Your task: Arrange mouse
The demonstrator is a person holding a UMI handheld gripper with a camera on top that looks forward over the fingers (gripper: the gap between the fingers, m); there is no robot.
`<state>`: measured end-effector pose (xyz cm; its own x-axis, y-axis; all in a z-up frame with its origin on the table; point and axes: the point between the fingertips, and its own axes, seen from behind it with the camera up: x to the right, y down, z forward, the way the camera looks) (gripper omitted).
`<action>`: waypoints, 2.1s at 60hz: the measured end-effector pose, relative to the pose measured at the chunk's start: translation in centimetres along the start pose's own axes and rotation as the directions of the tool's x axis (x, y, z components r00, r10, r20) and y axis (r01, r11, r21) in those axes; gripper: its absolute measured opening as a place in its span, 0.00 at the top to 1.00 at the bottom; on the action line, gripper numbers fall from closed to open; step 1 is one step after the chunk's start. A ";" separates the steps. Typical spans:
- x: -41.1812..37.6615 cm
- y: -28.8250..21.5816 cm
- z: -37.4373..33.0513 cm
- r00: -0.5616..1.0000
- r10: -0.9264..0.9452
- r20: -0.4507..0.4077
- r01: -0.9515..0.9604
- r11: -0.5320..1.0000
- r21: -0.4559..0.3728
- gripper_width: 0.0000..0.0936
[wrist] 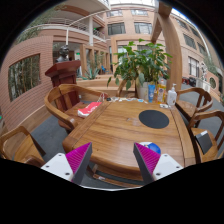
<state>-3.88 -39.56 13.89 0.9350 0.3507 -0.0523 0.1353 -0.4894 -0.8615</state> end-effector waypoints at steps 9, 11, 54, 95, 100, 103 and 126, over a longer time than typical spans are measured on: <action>1.8 3.3 0.1 0.999 -0.005 -0.051 0.002 0.998 -0.063 0.09; 2.7 4.5 1.2 0.998 -0.007 -0.062 0.003 0.997 -0.076 0.09; 18.6 7.7 12.9 0.966 0.018 -0.257 -0.038 0.997 -0.073 0.09; 21.3 5.4 17.1 0.934 0.064 -0.350 -0.082 0.996 -0.034 0.60; 21.1 4.5 16.0 0.927 0.090 -0.364 -0.102 0.995 -0.014 0.60; 21.2 3.0 14.7 0.922 0.095 -0.375 -0.097 0.995 0.014 0.60; 26.1 -20.7 12.6 0.897 0.138 -0.420 0.021 0.935 0.354 0.60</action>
<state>13.56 -10.22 23.94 0.9950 -0.0886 0.0459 0.0305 -0.1678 -0.9854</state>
